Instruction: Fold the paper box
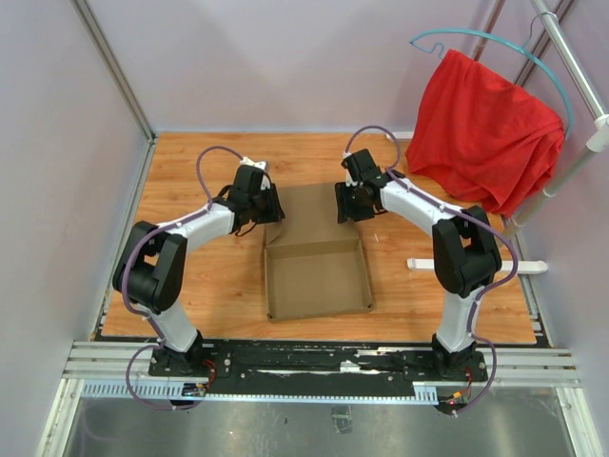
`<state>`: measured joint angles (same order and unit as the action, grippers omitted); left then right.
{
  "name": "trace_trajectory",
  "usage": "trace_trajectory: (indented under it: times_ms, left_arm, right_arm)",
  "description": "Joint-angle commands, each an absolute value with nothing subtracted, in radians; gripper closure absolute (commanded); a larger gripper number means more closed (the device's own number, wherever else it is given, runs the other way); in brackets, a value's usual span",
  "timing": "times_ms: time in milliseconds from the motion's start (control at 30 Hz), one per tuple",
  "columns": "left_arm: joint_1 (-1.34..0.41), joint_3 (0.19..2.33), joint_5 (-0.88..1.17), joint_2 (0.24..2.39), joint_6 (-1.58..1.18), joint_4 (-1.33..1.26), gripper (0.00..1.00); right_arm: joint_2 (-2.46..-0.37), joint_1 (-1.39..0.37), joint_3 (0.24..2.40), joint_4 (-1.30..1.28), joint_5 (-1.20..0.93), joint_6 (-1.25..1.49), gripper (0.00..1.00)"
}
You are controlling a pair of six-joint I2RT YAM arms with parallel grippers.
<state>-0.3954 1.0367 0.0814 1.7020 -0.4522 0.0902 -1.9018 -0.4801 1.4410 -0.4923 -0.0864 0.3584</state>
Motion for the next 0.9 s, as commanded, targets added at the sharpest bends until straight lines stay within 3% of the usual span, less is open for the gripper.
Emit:
trace_trajectory:
  times_ms: [0, 867]
  left_arm:
    - [-0.407, 1.016, 0.112, 1.682, -0.448, 0.084, 0.66]
    - [-0.407, 1.03, 0.082, 1.621, -0.425, 0.121, 0.66]
  right_arm:
    - [-1.852, -0.506, 1.406, -0.443, -0.149, 0.349, 0.5]
    - [-1.813, -0.513, 1.431, -0.46, -0.093, 0.349, 0.51]
